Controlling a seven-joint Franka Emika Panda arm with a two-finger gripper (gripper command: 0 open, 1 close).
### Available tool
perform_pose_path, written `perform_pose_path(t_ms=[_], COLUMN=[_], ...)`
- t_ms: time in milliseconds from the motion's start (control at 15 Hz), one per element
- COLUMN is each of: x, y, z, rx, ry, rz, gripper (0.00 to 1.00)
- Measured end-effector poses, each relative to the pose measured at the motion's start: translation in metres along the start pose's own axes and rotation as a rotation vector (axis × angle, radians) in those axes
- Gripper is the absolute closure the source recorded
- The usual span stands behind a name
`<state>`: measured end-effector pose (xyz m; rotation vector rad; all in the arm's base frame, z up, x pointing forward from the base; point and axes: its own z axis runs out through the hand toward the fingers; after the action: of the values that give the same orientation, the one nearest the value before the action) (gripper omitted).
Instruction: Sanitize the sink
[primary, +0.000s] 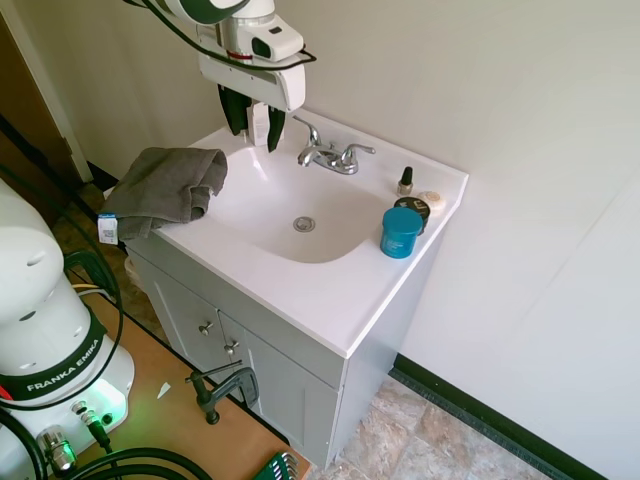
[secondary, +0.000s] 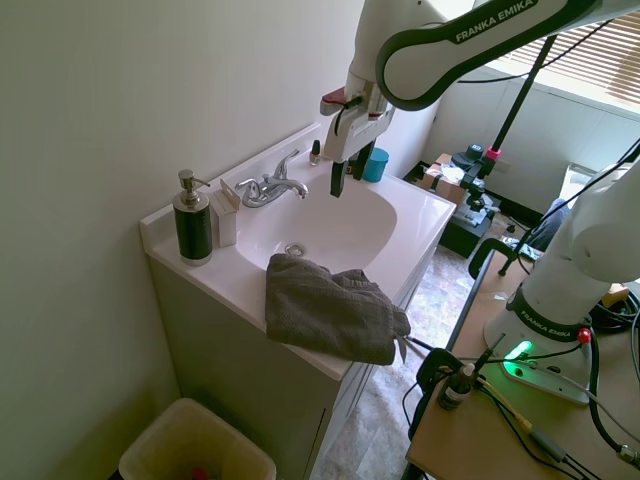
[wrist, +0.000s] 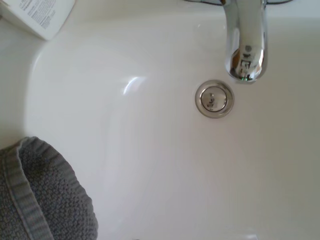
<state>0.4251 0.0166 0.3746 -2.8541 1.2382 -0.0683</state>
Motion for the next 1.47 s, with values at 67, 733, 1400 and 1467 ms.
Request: perform_pose_path(t_ms=[67, 733, 1400, 1467], x=[0.0, -0.178, -0.191, -0.192], y=[0.0, -0.055, -0.057, -0.057], z=[0.0, 0.024, 0.129, 0.129], rx=[0.0, 0.097, -0.046, -0.046], ry=[-0.001, 0.133, 0.072, 0.071], rz=[0.003, -0.219, -0.185, -0.186], gripper=[0.0, 0.0, 1.0, 1.0])
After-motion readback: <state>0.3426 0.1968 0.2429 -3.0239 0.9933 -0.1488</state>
